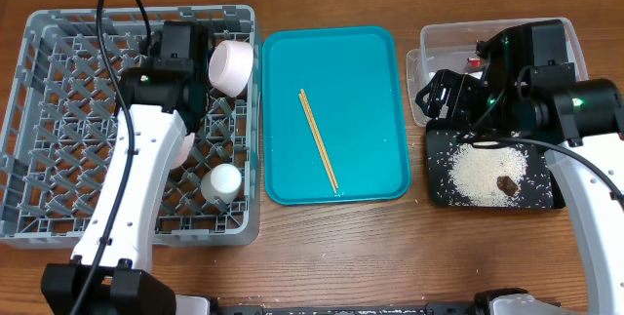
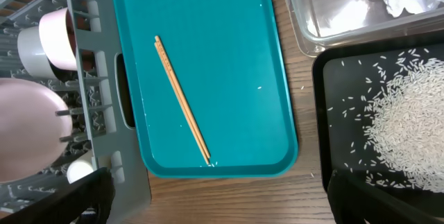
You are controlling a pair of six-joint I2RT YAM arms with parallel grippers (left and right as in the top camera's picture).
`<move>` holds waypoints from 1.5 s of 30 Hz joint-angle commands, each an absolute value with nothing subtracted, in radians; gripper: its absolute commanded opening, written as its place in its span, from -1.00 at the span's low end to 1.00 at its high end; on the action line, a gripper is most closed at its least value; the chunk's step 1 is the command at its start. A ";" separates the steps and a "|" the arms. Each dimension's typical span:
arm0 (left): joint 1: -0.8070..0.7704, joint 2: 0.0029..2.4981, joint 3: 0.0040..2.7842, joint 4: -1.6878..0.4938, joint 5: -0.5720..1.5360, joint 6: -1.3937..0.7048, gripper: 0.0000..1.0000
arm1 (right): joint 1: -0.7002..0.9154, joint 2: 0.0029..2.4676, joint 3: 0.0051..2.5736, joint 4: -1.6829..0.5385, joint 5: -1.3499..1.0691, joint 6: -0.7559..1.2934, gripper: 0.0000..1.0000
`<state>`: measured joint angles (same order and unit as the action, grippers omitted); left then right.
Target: Sort waste into correct bins and load items into the dishwasher
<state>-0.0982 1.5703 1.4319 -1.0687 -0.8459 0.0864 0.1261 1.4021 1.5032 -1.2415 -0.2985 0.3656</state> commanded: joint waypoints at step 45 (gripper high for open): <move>-0.506 2.052 1.863 -1.174 -0.043 -0.569 0.99 | 0.124 1.404 1.505 -1.237 -0.289 0.358 1.00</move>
<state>-0.5011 1.9987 1.8664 -1.1954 -0.0116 -0.5072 0.1261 1.4021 1.5032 -1.2419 -0.2985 0.3649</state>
